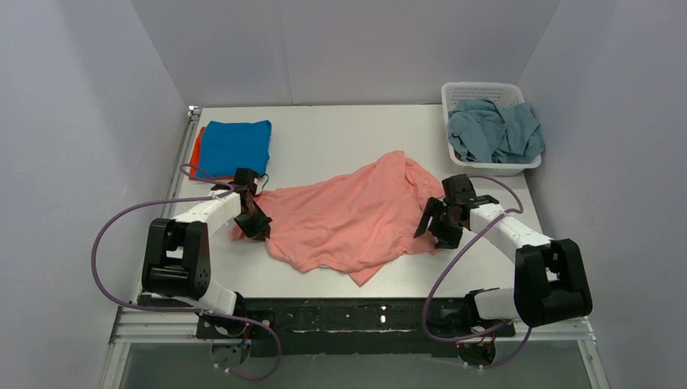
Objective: Fold and stack the t-shirts
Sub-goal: Flatten out the tshirt
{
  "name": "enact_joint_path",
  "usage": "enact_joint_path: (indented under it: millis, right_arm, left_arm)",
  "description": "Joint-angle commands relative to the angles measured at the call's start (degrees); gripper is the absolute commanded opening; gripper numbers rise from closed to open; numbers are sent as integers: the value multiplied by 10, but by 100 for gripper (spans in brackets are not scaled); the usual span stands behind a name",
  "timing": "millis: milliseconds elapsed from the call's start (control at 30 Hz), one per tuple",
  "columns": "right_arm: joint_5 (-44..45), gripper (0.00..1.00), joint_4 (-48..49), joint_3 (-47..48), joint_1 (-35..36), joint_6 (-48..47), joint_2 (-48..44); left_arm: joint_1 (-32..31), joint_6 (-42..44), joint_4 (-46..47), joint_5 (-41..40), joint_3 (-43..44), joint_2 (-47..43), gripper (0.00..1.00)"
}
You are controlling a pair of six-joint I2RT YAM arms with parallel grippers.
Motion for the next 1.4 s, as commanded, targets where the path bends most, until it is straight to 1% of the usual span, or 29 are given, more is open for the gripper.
enact_joint_path:
  millis: [0, 67, 167, 200, 233, 300, 333, 467, 600, 700, 833, 933, 1033, 1167, 1300, 1367]
  right_arm:
    - [43, 76, 13, 14, 24, 13, 38]
    - [81, 73, 1, 32, 37, 21, 63]
    - [108, 64, -11, 57, 59, 33, 90]
    - [107, 55, -9, 61, 65, 36, 94]
    - [106, 42, -6, 63, 70, 38, 96]
    - [107, 12, -4, 68, 77, 41, 89]
    - [109, 3, -10, 74, 78, 40, 79]
    - [140, 1, -61, 127, 78, 22, 1]
    - [153, 1, -95, 211, 78, -8, -96]
    - [149, 1, -109, 301, 78, -38, -155]
    - [154, 1, -153, 442, 77, -67, -188]
    - [123, 1, -159, 532, 78, -83, -207]
    - [69, 1, -164, 614, 77, -93, -215]
    - [5, 1, -170, 720, 78, -105, -209]
    - [-12, 1, -174, 822, 78, -123, -181]
    - [-8, 1, -170, 844, 77, -132, -164]
  left_arm:
    - [-1, 2, -4, 18, -9, 45, 0]
    - [-1, 12, -12, 19, 1, 40, 0]
    - [-1, 19, -9, 25, -3, 14, 0]
    - [-1, 19, -8, 25, -5, 2, 0]
    - [-1, 19, -8, 25, -8, -10, 0]
    - [-1, 18, -11, 25, -10, -35, 0]
    - [-1, 17, -15, 25, -6, -47, 0]
    - [-1, 17, -43, 21, 23, -114, 0]
    - [-2, 21, -74, 8, 76, -201, 0]
    - [-2, 41, -91, 14, 136, -265, 0]
    - [-2, 71, -126, 20, 258, -310, 0]
    - [-2, 94, -144, 25, 366, -320, 0]
    - [-2, 123, -171, 25, 472, -313, 0]
    - [-2, 144, -182, 62, 605, -286, 0]
    - [-2, 152, -184, 74, 712, -242, 0]
    - [-2, 156, -181, 69, 745, -218, 0]
